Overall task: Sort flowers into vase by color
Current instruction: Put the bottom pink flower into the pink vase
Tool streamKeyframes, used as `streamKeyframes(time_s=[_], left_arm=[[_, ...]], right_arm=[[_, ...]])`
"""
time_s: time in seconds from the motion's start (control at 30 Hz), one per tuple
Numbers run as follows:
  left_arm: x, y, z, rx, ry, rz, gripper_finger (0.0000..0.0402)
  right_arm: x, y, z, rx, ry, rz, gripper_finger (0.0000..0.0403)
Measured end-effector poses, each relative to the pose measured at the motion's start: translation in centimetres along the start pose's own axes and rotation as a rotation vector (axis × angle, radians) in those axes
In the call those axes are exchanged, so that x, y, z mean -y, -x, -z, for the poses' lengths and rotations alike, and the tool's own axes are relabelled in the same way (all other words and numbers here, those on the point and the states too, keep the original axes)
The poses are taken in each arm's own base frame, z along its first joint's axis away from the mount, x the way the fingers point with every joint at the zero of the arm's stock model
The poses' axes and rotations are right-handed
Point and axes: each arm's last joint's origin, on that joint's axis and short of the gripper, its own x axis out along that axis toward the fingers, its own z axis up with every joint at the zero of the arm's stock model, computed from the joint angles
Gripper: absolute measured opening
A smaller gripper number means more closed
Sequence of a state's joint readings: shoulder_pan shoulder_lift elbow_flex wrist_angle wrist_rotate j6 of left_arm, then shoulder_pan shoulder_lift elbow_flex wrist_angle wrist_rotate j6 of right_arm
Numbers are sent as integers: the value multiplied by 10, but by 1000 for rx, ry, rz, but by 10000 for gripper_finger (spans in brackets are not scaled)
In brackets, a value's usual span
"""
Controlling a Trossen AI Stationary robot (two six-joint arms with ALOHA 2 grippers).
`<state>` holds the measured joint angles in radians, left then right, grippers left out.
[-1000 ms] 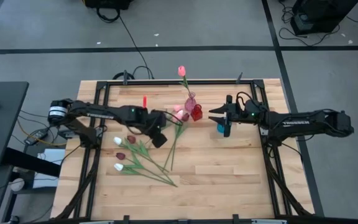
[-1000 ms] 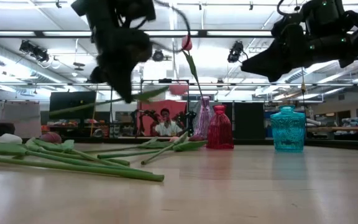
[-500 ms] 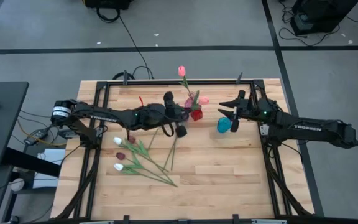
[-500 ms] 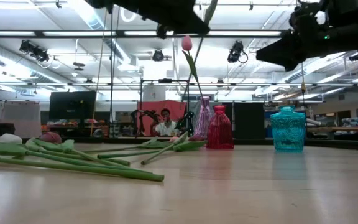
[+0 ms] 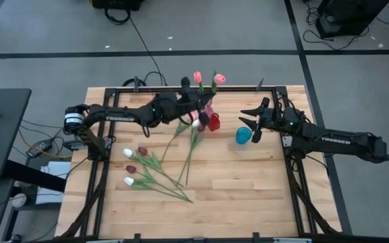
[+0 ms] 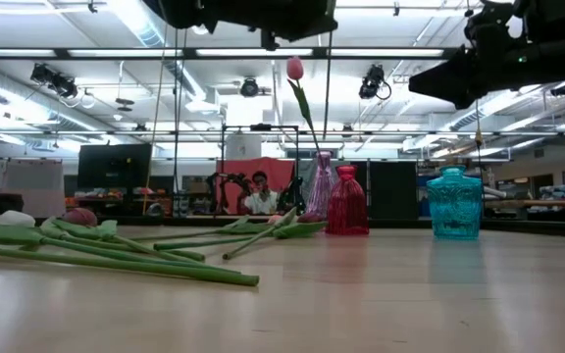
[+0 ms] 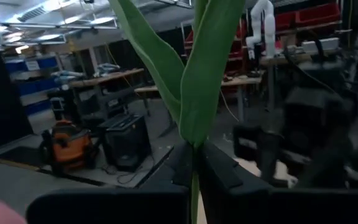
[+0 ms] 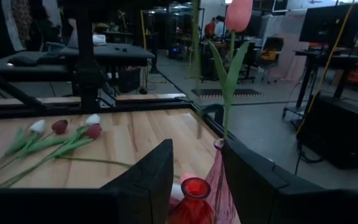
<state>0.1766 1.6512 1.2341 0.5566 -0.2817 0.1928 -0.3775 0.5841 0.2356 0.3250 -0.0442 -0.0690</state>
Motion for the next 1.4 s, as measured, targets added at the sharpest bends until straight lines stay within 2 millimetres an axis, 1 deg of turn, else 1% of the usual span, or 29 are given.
streamKeyframes(time_s=[0.13, 0.23, 0.3, 0.47, 0.6, 0.67, 0.77, 0.87, 1.0, 1.2, 1.27, 1.4], left_arm=[[-11, -4, -7, 39, -5, -21, 15], [-19, -6, -6, 52, -3, -23, 15], [-22, -11, 0, 49, -3, -32, 15], [-22, -23, 23, 31, -17, -41, 15], [-24, -28, 35, -13, -19, -61, 15], [-24, -28, 39, -48, -22, -70, 15], [-23, -28, 40, -59, -23, -77, 15], [-22, -27, 42, -77, 19, -73, 14], [-21, -26, 51, -173, 81, -50, 19], [-19, -23, 65, -319, 109, -41, 46], [-18, -22, 69, -355, 108, -36, 67], [-18, -19, 74, -414, 119, -34, 125]], right_arm=[[0, 0, 0, 3, -12, -1, 151], [0, 0, 0, 4, -12, -1, 151], [0, 0, -1, 8, -12, -5, 151], [-1, -2, -1, 13, -12, -28, 151], [-1, -3, 0, 9, -13, -29, 151], [-1, -3, 0, 7, -13, -29, 151], [-1, -3, 0, 9, -13, -29, 151], [-1, -3, 0, 8, -13, -29, 151], [-1, -3, 0, 9, -13, -29, 151], [-1, -3, 0, 9, -13, -30, 151], [-1, -3, 0, 10, -13, -30, 151], [-1, -3, 0, 10, -13, -31, 151]])
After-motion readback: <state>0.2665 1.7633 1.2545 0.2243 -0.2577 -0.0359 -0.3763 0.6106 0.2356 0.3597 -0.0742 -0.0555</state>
